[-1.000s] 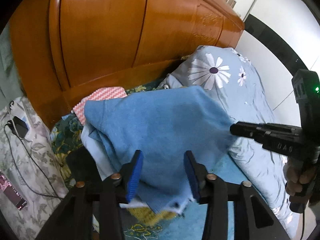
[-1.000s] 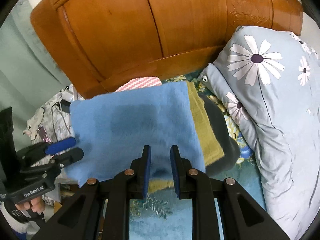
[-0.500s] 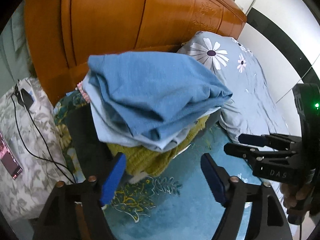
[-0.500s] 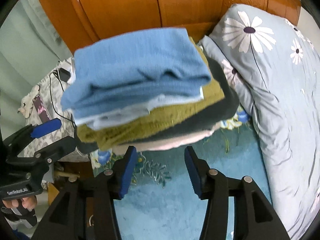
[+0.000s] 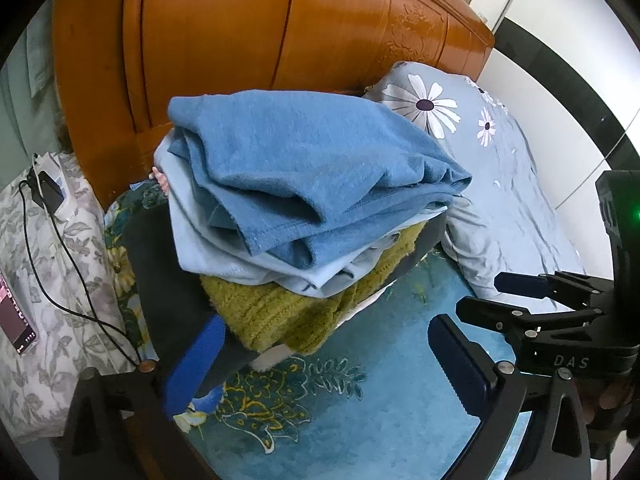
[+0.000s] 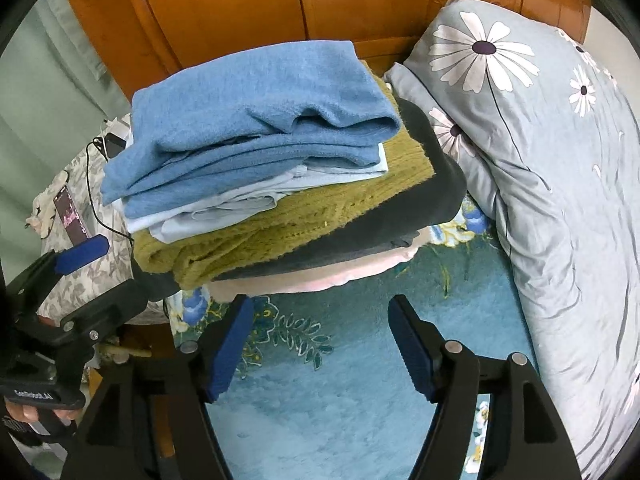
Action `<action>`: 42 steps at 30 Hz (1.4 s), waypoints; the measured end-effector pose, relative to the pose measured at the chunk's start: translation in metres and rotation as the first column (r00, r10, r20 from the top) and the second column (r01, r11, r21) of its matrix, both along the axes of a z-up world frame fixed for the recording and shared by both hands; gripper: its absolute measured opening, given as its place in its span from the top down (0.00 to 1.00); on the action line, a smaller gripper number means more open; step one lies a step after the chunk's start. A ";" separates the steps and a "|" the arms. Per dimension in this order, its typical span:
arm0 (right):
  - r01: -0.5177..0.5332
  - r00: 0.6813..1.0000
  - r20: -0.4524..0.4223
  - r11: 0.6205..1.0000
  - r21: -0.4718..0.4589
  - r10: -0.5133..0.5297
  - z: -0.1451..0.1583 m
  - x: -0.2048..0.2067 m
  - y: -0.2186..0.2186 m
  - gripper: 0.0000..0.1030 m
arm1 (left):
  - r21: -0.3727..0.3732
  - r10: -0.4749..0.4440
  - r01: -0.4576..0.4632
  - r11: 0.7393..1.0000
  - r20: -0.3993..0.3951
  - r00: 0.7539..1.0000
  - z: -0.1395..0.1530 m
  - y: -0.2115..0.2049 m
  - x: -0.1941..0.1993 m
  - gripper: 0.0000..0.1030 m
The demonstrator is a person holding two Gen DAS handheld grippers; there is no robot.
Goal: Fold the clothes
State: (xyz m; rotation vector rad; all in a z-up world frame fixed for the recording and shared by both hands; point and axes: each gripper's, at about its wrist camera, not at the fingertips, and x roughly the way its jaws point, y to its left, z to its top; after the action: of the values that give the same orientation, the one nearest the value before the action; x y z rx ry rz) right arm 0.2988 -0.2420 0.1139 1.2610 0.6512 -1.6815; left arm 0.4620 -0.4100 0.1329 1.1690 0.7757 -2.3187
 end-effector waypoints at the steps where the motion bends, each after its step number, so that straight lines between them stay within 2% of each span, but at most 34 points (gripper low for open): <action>1: 0.001 1.000 -0.004 1.000 0.001 -0.001 -0.001 0.000 -0.001 0.30 | 0.002 0.002 -0.002 1.000 0.003 1.000 -0.001 0.000 0.000 0.00; 2: 0.001 1.000 -0.008 1.000 0.003 -0.001 -0.002 0.000 -0.001 0.29 | 0.004 0.003 -0.003 1.000 0.005 1.000 -0.003 0.000 -0.001 0.00; 4: 0.002 1.000 -0.015 1.000 0.004 -0.002 -0.004 -0.001 -0.002 0.18 | 0.008 0.006 -0.006 1.000 0.010 1.000 -0.006 0.000 -0.002 0.00; 11: -0.013 0.999 -0.044 1.000 0.011 0.014 -0.007 0.003 -0.005 0.18 | -0.003 0.023 -0.023 1.000 0.034 0.999 -0.014 0.000 -0.003 0.00; 12: -0.014 0.999 -0.050 1.000 0.013 0.015 -0.008 0.003 -0.005 0.15 | -0.012 0.028 -0.027 1.000 0.039 0.999 -0.015 0.000 -0.003 0.00; 13: -0.012 0.998 -0.056 1.000 0.015 0.013 -0.009 0.003 -0.005 0.08 | -0.021 0.032 -0.031 0.999 0.044 0.999 -0.015 0.000 -0.003 0.00; 14: -0.010 0.998 -0.062 1.000 0.016 0.011 -0.010 0.003 -0.005 0.07 | -0.030 0.036 -0.035 0.999 0.050 0.998 -0.016 0.000 -0.003 0.00; 27: -0.011 0.998 -0.069 0.999 0.049 0.014 -0.024 0.007 -0.001 0.06 | -0.147 0.096 -0.080 0.986 0.112 0.989 -0.023 0.001 -0.001 0.00; 35: -0.004 0.997 -0.071 0.998 0.070 0.009 -0.028 0.008 0.005 0.06 | -0.148 0.096 -0.077 0.986 0.131 0.987 -0.031 0.004 -0.004 0.00; 42: 0.005 0.997 -0.072 0.996 0.086 0.002 -0.031 0.009 0.007 0.06 | -0.118 0.088 -0.071 0.990 0.147 0.985 -0.041 0.006 -0.005 0.00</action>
State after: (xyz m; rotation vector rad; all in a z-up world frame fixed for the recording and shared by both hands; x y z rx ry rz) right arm 0.3073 -0.2348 0.0825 1.2659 0.7728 -1.7223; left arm 0.4567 -0.4042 0.0919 1.2250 0.6177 -2.1501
